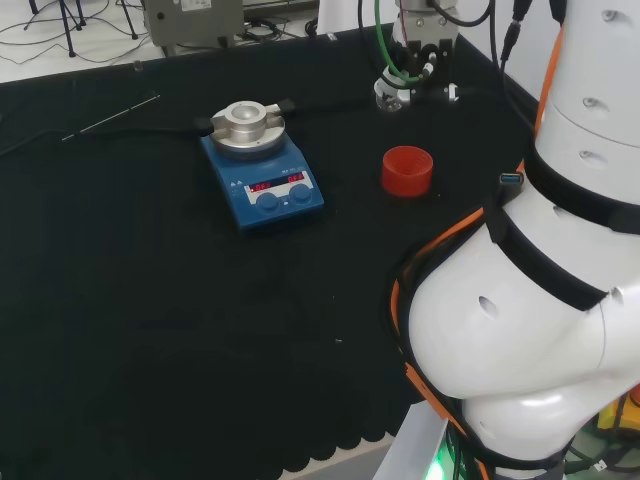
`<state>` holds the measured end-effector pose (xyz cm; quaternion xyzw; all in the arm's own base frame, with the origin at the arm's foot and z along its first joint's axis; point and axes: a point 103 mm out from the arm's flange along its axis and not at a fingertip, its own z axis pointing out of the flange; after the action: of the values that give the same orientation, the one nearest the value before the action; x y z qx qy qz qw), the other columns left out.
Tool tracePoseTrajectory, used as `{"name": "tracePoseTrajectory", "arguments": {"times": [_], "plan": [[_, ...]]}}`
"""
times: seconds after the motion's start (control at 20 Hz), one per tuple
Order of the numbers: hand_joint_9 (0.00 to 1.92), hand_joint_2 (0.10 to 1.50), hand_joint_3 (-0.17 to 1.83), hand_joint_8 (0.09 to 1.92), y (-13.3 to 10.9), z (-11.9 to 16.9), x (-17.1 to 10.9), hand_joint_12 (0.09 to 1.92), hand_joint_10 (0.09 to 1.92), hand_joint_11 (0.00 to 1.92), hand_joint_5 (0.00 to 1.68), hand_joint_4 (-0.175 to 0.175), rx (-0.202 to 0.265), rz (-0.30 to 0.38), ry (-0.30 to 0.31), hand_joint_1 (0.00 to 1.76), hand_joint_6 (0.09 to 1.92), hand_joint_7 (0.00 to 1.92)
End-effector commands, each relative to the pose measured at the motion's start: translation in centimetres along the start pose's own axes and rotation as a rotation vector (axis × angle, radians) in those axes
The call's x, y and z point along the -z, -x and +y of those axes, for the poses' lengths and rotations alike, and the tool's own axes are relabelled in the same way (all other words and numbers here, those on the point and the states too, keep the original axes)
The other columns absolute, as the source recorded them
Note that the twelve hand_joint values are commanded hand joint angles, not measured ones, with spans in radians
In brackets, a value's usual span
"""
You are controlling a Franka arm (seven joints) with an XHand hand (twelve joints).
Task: Place the round-bottom flask on the heater.
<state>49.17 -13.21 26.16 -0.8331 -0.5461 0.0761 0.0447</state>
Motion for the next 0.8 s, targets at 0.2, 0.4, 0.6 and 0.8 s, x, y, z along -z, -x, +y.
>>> {"name": "tracePoseTrajectory", "arguments": {"times": [0.2, 0.4, 0.6, 0.8], "plan": [[0.46, 0.74, 0.79, 0.58, -2.0, -1.2, 2.1, 1.33, 0.61, 0.08, 0.99, 0.175, 0.035, -0.022, 0.017, 1.03, 1.22, 0.32], [0.46, 0.73, 0.79, 0.58, -3.8, -1.5, 3.5, 1.33, 0.61, 0.09, 1.00, 0.175, 0.063, -0.026, 0.024, 1.04, 1.21, 0.33], [0.46, 0.73, 0.80, 0.59, -6.5, -1.6, 5.0, 1.33, 0.61, 0.09, 1.00, 0.175, 0.110, -0.032, 0.029, 1.04, 1.21, 0.33], [0.46, 0.73, 0.80, 0.58, -9.7, -1.6, 5.5, 1.33, 0.61, 0.10, 1.00, 0.175, 0.147, -0.050, 0.015, 1.04, 1.20, 0.33]]}}
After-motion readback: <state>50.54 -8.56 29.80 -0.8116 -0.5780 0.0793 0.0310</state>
